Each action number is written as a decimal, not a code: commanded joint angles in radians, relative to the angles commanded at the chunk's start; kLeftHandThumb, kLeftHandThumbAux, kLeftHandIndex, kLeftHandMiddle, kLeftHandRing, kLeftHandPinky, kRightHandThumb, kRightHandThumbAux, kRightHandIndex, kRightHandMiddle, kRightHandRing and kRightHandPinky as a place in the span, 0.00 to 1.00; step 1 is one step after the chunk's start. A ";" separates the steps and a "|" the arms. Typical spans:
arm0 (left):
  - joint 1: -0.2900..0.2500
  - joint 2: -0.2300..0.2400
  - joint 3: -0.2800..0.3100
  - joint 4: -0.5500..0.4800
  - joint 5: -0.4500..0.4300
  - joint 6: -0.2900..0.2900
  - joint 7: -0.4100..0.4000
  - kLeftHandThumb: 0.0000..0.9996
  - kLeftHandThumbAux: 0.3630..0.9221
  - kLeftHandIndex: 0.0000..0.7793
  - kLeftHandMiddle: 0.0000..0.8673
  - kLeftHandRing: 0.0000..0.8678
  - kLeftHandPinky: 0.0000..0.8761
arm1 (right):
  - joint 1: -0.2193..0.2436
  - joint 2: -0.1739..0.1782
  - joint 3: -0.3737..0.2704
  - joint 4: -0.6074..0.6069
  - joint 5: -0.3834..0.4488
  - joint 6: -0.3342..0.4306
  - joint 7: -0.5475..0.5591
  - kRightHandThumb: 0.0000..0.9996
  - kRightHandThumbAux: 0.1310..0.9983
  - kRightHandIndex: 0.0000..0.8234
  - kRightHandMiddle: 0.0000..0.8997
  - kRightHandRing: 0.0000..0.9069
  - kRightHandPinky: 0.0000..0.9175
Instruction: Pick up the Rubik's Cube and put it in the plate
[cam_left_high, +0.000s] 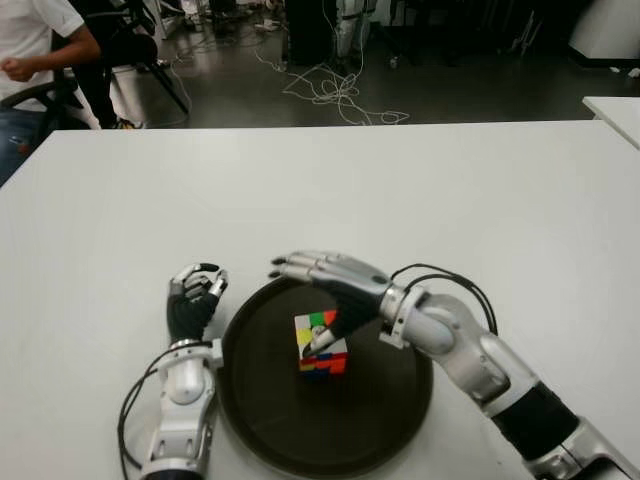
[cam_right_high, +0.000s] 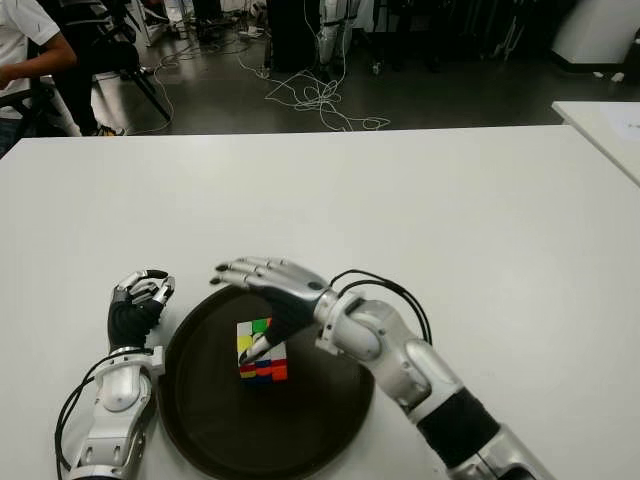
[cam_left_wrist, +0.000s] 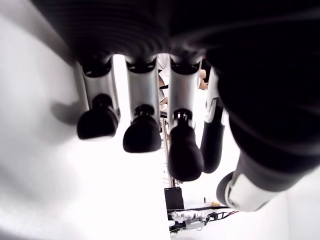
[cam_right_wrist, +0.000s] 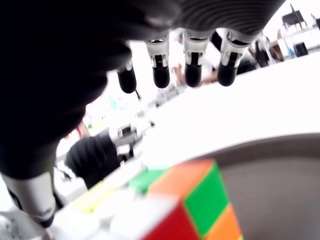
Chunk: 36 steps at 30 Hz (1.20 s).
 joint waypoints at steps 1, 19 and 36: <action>-0.003 0.000 0.004 0.012 -0.005 -0.011 0.000 0.71 0.61 0.57 0.89 0.93 0.93 | -0.001 0.002 -0.020 -0.012 0.004 0.001 -0.014 0.00 0.61 0.00 0.00 0.00 0.00; -0.033 0.012 0.017 0.156 -0.038 -0.213 -0.036 0.71 0.61 0.57 0.92 0.95 0.95 | 0.040 -0.012 -0.253 0.032 0.135 -0.193 -0.233 0.00 0.61 0.00 0.00 0.00 0.00; -0.052 0.064 0.010 0.200 -0.043 -0.202 -0.118 0.70 0.62 0.57 0.94 0.96 0.92 | 0.120 -0.044 -0.427 -0.021 0.275 -0.161 -0.240 0.00 0.60 0.00 0.00 0.00 0.00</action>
